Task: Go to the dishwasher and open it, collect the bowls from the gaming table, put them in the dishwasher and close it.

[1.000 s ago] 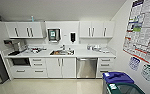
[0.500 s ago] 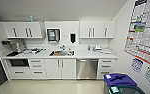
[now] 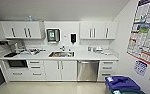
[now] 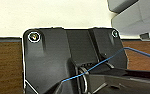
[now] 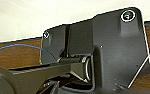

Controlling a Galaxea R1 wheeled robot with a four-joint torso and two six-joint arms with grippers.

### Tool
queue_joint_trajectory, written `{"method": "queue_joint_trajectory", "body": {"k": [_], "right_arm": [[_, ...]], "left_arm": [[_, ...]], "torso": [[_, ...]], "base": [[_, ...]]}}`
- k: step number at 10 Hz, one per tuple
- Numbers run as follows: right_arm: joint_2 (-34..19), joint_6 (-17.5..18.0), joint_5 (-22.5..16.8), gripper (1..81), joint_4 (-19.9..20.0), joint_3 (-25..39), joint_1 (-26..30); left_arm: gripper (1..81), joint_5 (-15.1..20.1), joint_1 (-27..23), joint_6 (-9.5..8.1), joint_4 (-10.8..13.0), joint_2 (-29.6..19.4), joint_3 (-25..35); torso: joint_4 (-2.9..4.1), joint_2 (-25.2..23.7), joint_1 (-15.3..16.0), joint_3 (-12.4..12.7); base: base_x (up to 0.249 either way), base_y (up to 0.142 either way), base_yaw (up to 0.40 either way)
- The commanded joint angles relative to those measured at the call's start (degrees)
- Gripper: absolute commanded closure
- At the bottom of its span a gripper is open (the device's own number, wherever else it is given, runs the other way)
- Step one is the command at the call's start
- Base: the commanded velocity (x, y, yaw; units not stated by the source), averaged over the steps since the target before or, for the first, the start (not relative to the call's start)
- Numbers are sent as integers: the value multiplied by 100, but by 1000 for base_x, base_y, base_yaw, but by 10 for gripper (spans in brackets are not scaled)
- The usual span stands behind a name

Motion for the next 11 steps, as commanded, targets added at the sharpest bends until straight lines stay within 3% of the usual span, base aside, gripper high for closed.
{"method": "queue_joint_trajectory", "body": {"k": [1, 11], "right_arm": [[-116, -9, -356, 10, 22, 115, 337], [-72, 9, -356, 10, 22, 71, 346]], "left_arm": [[10, 282, -332, -4, 46, -84, 64], [10, 282, -332, -4, 11, -93, 64]], "torso": [[0, 0, 0, 0], [0, -2, -1, 0]], "base": [[155, 0, 0], [149, 0, 0]]}}
